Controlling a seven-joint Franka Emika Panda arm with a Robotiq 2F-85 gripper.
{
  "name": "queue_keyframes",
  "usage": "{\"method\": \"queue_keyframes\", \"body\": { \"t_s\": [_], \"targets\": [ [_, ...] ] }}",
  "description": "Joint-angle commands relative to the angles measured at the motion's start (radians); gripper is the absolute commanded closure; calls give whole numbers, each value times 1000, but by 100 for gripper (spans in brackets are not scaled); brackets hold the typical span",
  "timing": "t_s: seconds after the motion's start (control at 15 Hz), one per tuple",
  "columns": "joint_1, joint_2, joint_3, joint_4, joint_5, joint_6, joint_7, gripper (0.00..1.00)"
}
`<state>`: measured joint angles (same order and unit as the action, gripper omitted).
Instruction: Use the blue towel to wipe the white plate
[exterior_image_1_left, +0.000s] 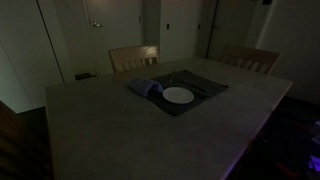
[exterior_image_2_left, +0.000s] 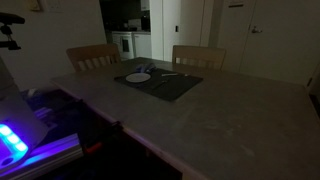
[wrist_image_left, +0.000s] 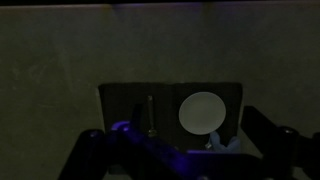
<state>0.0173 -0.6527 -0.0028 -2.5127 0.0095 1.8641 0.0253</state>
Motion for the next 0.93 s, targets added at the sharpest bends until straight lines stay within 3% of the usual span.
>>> {"method": "queue_keyframes", "body": {
  "t_s": [0.0,0.87],
  "targets": [
    [2,27,8,11,-5,7,-20,0],
    [53,364,11,200,-4,118,-156,0]
  ]
}}
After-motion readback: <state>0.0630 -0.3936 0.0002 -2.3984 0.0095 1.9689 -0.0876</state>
